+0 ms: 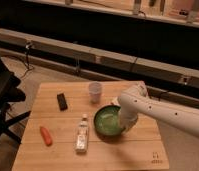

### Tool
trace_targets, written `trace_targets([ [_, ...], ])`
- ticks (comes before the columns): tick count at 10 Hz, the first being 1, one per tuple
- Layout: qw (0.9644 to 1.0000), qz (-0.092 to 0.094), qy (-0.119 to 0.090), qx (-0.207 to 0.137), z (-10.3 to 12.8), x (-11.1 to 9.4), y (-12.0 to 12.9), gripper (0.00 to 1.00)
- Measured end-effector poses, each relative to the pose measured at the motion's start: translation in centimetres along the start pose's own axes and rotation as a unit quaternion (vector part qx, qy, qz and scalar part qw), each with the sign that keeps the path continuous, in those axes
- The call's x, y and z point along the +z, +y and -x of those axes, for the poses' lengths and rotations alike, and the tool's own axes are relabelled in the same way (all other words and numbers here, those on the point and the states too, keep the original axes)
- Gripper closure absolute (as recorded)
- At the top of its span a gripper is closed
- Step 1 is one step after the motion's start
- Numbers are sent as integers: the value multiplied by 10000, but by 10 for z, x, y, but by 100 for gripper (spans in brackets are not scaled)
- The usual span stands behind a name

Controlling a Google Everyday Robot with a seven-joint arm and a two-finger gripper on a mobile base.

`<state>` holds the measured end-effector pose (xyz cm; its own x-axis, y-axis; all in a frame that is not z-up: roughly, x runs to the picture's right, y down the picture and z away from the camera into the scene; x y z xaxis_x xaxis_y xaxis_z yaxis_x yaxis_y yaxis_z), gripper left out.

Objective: Drag the ceramic bowl in a circle

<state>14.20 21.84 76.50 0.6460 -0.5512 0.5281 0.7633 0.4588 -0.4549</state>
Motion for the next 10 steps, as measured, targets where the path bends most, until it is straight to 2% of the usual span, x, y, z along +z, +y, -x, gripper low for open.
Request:
trace_targets([
  [2, 9995, 304, -81, -70, 9, 8, 9, 99],
  [3, 9987, 514, -64, -34, 12, 9, 12, 99],
  [4, 9987, 514, -34, 33, 8, 7, 14, 99],
  [6, 9997, 259, 13, 37, 3, 4, 7, 99],
  [7, 9998, 211, 17, 1, 6, 3, -1, 99],
  [8, 9998, 191, 5, 5, 8, 3, -7, 99],
  [10, 9996, 268, 3, 95, 3, 4, -1, 99],
])
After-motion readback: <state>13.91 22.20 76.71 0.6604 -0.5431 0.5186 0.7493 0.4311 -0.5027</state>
